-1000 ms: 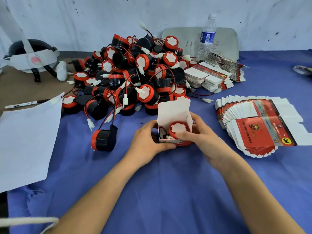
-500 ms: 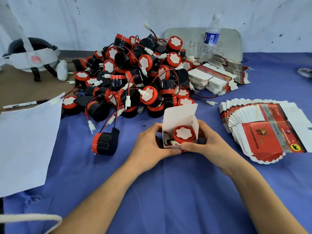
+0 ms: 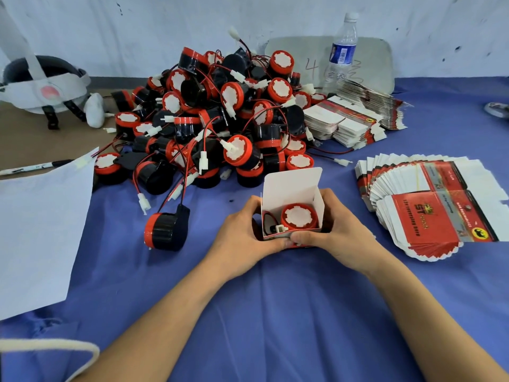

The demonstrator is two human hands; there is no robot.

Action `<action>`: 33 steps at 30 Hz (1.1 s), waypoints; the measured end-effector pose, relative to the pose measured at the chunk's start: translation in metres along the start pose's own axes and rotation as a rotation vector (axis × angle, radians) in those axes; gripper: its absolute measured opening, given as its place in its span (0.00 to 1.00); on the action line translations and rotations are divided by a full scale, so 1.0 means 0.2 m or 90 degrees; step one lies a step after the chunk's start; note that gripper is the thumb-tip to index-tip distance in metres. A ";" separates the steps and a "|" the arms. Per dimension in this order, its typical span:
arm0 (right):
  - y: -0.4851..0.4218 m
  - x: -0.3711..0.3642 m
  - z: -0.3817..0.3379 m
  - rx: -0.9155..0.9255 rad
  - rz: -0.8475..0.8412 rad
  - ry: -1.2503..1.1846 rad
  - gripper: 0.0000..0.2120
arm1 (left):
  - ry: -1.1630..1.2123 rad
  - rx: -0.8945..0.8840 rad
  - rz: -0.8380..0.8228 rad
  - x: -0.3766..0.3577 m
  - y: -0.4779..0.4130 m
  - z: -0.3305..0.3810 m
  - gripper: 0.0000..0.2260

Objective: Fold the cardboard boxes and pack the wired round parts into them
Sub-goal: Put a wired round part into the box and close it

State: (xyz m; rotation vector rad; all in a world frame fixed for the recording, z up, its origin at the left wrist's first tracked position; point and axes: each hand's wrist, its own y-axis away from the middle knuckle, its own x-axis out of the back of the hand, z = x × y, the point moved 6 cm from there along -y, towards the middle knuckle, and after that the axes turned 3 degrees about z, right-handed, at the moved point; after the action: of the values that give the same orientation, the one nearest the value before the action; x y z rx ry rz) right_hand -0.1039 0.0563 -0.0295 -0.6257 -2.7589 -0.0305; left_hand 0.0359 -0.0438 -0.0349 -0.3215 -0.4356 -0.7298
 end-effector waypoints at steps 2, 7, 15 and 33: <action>0.00 0.00 0.00 0.006 0.001 0.002 0.25 | 0.002 0.000 -0.006 0.00 0.00 0.00 0.25; 0.01 0.00 0.01 0.014 0.012 -0.008 0.25 | 0.026 0.015 -0.054 0.01 -0.01 -0.01 0.23; 0.03 -0.02 -0.02 0.044 0.019 -0.007 0.25 | 0.073 0.030 -0.034 0.00 0.01 0.02 0.24; 0.03 -0.03 0.00 0.051 0.023 0.019 0.25 | 0.063 0.192 -0.098 -0.02 -0.07 0.11 0.22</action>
State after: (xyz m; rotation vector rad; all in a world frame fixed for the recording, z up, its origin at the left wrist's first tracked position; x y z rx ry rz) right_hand -0.0972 0.0595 -0.0321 -0.6476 -2.7049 0.0781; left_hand 0.0178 -0.0422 -0.0153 0.0323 -0.4735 -0.8128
